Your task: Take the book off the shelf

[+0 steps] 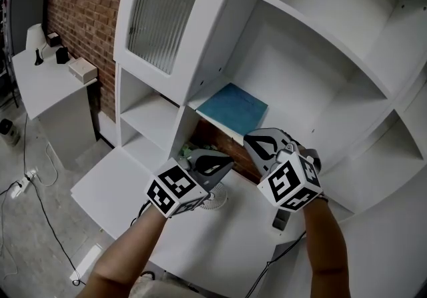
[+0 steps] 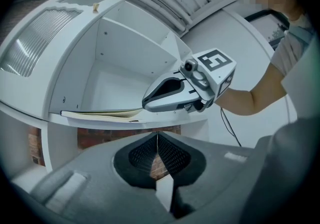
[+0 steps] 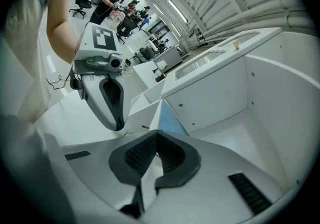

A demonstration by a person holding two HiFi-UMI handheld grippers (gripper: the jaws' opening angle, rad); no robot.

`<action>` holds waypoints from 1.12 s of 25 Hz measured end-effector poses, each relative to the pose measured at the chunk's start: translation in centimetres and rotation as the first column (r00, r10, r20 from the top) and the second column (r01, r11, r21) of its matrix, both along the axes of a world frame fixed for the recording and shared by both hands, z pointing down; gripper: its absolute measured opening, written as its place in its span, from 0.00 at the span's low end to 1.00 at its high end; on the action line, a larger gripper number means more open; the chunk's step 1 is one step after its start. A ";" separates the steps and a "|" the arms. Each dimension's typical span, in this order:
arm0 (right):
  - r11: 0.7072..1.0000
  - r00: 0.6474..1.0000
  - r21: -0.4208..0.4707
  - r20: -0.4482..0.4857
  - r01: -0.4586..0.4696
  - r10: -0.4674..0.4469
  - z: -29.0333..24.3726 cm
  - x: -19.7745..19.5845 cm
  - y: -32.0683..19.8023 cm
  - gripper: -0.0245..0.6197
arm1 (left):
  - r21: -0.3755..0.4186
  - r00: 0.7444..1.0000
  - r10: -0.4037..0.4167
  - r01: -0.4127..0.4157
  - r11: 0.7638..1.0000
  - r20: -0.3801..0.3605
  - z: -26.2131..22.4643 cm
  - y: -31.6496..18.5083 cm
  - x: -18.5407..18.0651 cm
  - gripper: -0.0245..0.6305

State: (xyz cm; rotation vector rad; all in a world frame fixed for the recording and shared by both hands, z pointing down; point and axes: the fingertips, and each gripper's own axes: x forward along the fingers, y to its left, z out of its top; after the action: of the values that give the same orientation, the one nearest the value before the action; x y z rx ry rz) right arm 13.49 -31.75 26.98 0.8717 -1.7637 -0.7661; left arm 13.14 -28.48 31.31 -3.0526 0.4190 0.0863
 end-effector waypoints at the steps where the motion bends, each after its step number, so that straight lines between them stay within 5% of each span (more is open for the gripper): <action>1: 1.000 1.000 0.001 0.005 0.004 -0.004 0.0 -0.1 0.4 0.06 | -0.010 1.000 0.001 -0.001 1.000 -0.006 0.0 0.0 0.0 0.05; 28: 0.999 1.000 0.031 0.027 0.010 -0.011 0.5 0.1 4.8 0.06 | -0.050 1.000 0.013 -0.013 0.999 -0.003 0.3 0.8 0.0 0.05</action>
State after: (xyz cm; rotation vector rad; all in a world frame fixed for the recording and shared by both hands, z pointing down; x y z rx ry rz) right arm 13.58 -26.95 27.52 0.8975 -1.7854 -0.7935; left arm 13.11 -27.65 31.60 -3.1048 0.4073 0.0823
